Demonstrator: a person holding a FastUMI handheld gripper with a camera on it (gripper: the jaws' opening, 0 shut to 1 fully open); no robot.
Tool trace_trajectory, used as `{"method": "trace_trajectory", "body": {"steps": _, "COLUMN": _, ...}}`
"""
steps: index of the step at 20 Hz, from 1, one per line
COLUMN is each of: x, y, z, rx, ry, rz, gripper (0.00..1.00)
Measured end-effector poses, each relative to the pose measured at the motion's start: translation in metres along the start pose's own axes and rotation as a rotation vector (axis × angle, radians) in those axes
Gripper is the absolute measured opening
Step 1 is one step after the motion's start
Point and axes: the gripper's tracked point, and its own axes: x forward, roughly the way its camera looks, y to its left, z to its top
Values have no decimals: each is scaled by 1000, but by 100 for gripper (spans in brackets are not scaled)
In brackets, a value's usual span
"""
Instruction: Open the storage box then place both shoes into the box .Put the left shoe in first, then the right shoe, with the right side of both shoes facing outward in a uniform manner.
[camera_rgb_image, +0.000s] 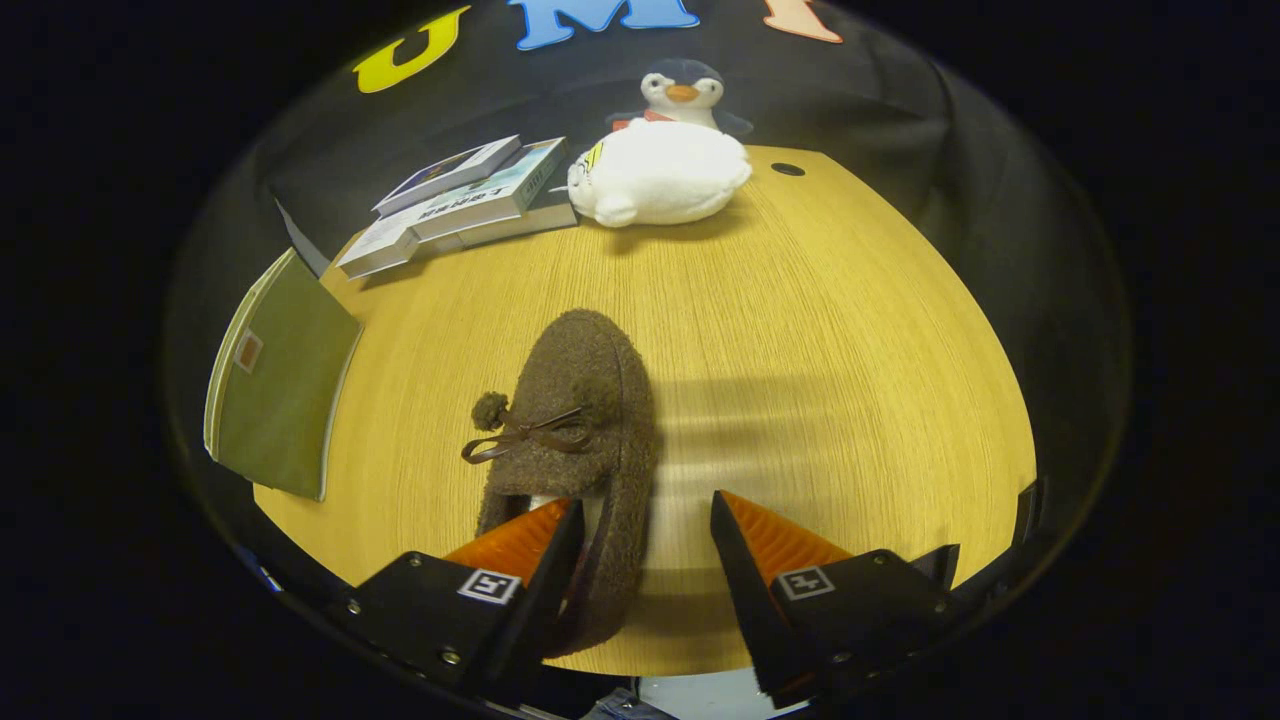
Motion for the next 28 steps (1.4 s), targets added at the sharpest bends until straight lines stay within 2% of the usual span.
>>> {"method": "trace_trajectory", "body": {"steps": 1, "x": 4, "y": 0, "z": -3, "rx": 6, "ry": 12, "rz": 1, "gripper": 71}}
{"method": "trace_trajectory", "body": {"steps": 2, "x": 6, "y": 0, "z": -4, "rx": 15, "ry": 18, "rz": 1, "gripper": 71}}
{"method": "trace_trajectory", "body": {"steps": 5, "x": 11, "y": 11, "z": -4, "rx": 75, "ry": 34, "rz": 33, "gripper": 30}}
{"method": "trace_trajectory", "body": {"steps": 7, "x": 10, "y": 12, "z": -5, "rx": 115, "ry": 47, "rz": 21, "gripper": 15}}
{"method": "trace_trajectory", "body": {"steps": 9, "x": 15, "y": 6, "z": -2, "rx": 167, "ry": 31, "rz": -1, "gripper": 15}}
{"method": "trace_trajectory", "body": {"steps": 10, "x": 7, "y": 6, "z": 3, "rx": 204, "ry": 33, "rz": 0, "gripper": 1}}
{"method": "trace_trajectory", "body": {"steps": 14, "x": -5, "y": 23, "z": 9, "rx": 296, "ry": 39, "rz": 61, "gripper": 1}}
{"method": "trace_trajectory", "body": {"steps": 17, "x": -20, "y": 41, "z": 24, "rx": 299, "ry": 3, "rz": 74, "gripper": 1}}
{"method": "trace_trajectory", "body": {"steps": 21, "x": -39, "y": 81, "z": 45, "rx": 325, "ry": -29, "rz": 133, "gripper": 1}}
{"method": "trace_trajectory", "body": {"steps": 28, "x": -65, "y": 141, "z": 72, "rx": 303, "ry": -59, "rz": 167, "gripper": 1}}
